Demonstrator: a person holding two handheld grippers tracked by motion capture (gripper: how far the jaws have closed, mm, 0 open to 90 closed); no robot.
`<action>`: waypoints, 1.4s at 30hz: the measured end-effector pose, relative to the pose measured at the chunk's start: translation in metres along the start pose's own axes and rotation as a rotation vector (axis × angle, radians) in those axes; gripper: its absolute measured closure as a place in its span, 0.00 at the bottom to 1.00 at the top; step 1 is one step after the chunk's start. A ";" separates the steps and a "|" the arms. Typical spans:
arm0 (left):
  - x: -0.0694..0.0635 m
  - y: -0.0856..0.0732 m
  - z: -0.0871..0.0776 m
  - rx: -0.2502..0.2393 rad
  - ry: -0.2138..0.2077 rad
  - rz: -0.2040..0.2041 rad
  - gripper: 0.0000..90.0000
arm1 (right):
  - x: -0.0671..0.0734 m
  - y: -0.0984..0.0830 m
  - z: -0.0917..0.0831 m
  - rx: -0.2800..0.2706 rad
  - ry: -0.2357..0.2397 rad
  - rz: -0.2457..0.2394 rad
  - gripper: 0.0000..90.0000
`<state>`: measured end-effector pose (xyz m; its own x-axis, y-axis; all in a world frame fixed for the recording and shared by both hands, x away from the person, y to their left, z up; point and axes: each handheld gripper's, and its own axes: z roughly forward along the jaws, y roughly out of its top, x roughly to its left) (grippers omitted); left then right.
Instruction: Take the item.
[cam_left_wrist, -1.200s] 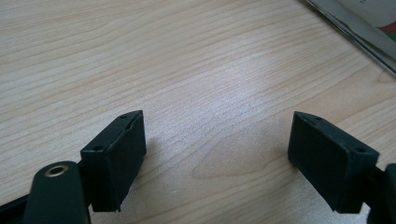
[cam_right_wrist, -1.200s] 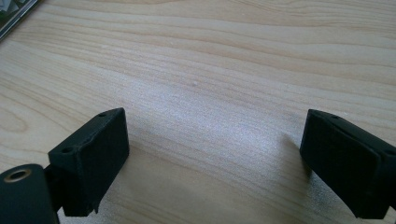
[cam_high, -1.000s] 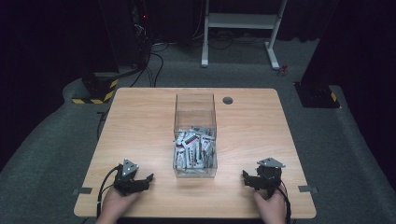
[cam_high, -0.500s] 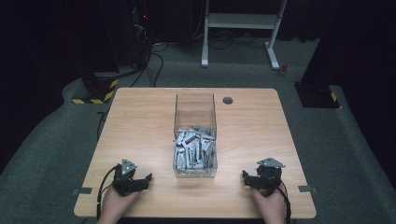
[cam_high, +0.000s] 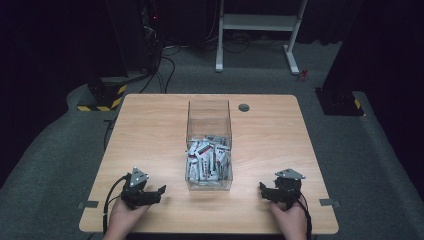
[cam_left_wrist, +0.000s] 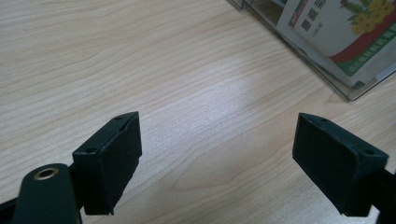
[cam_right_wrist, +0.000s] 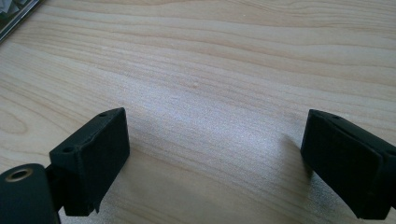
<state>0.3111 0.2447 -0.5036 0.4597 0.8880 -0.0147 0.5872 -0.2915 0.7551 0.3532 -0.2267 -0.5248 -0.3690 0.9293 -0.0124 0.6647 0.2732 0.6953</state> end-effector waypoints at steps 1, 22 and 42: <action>-0.001 0.001 -0.001 -0.004 -0.003 0.003 0.18 | 0.000 0.000 0.000 0.000 0.000 -0.002 0.09; -0.016 0.045 -0.026 -0.122 -0.075 0.046 0.18 | 0.000 0.000 0.000 -0.002 -0.001 -0.001 0.09; -0.036 0.074 -0.025 -0.152 -0.170 0.074 0.17 | 0.000 0.000 0.000 -0.001 -0.001 -0.002 0.09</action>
<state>0.3214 0.2002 -0.4309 0.6108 0.7897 -0.0567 0.4472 -0.2850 0.8478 0.3529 -0.2268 -0.5249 -0.3701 0.9289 -0.0146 0.6632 0.2751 0.6960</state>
